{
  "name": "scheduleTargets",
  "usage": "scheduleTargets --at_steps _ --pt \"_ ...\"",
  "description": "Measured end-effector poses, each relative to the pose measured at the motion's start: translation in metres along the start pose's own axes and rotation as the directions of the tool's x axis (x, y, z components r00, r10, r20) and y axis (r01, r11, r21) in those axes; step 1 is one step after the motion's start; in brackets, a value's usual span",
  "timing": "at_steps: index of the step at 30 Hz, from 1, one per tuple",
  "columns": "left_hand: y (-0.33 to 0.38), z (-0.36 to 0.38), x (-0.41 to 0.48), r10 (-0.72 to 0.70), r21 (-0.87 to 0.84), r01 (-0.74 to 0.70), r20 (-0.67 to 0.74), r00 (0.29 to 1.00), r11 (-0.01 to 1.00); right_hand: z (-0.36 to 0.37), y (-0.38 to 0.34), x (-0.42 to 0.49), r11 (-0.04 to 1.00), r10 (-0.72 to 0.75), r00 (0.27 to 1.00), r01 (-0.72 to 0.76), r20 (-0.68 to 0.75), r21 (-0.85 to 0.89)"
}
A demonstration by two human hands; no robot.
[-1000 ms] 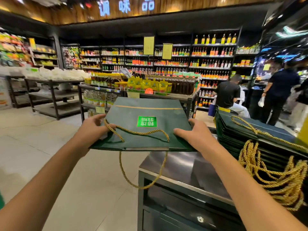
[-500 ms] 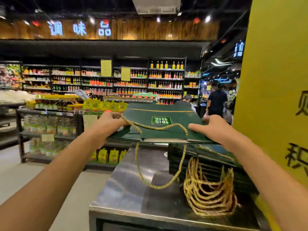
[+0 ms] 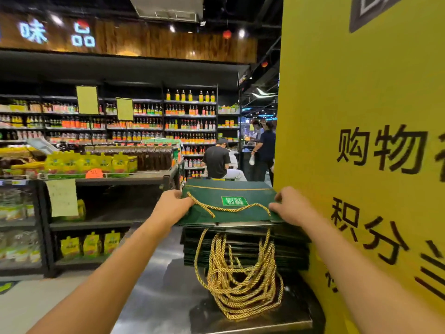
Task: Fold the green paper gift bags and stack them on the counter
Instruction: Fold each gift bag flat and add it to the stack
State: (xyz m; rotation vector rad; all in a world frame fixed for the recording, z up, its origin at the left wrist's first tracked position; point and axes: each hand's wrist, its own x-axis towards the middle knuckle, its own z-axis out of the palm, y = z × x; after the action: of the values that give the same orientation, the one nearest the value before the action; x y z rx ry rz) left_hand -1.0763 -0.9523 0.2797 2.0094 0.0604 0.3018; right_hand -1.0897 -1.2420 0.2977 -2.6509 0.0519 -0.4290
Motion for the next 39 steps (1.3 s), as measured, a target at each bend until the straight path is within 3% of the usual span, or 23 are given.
scheduleTargets --at_steps 4,7,9,11,14,16,20,23,34,39 --pt "-0.002 -0.001 0.008 0.018 0.157 -0.026 0.055 0.998 0.987 0.009 -0.003 0.005 0.995 -0.051 0.997 0.047 -0.051 -0.086" --pt "0.022 -0.011 0.0 0.158 0.186 -0.159 0.02 0.987 0.97 0.011 -0.004 0.017 0.99 -0.133 0.991 0.132 -0.012 -0.052" --pt "0.041 -0.016 0.003 0.303 0.275 -0.301 0.039 0.952 0.913 0.012 -0.005 0.027 0.981 -0.188 0.982 0.189 0.036 -0.038" --pt "0.056 -0.011 0.011 0.39 0.428 -0.423 0.167 0.906 0.799 0.018 -0.005 0.04 0.971 -0.23 0.967 0.236 0.114 -0.046" --pt "0.063 0.009 0.03 0.247 0.645 -0.491 0.435 0.866 0.586 0.036 0.0 0.056 0.978 -0.193 0.948 0.206 0.254 -0.024" --pt "0.054 0.022 0.043 0.109 0.708 -0.487 0.509 0.854 0.511 0.049 0.006 0.064 0.981 -0.142 0.925 0.178 0.351 -0.072" --pt "0.024 0.038 0.057 -0.023 0.7 -0.454 0.557 0.83 0.551 0.07 0.024 0.07 0.984 -0.134 0.89 0.172 0.436 -0.05" --pt "0.004 0.05 0.062 -0.052 0.723 -0.465 0.565 0.823 0.511 0.083 0.035 0.073 0.981 -0.124 0.882 0.177 0.455 -0.078" --pt "-0.034 0.068 0.065 0.001 0.761 -0.504 0.551 0.834 0.408 0.114 0.047 0.069 0.946 -0.121 0.894 0.235 0.431 -0.222" --pt "-0.045 0.07 0.061 0.033 0.739 -0.512 0.556 0.831 0.437 0.121 0.048 0.067 0.938 -0.125 0.899 0.245 0.42 -0.246"
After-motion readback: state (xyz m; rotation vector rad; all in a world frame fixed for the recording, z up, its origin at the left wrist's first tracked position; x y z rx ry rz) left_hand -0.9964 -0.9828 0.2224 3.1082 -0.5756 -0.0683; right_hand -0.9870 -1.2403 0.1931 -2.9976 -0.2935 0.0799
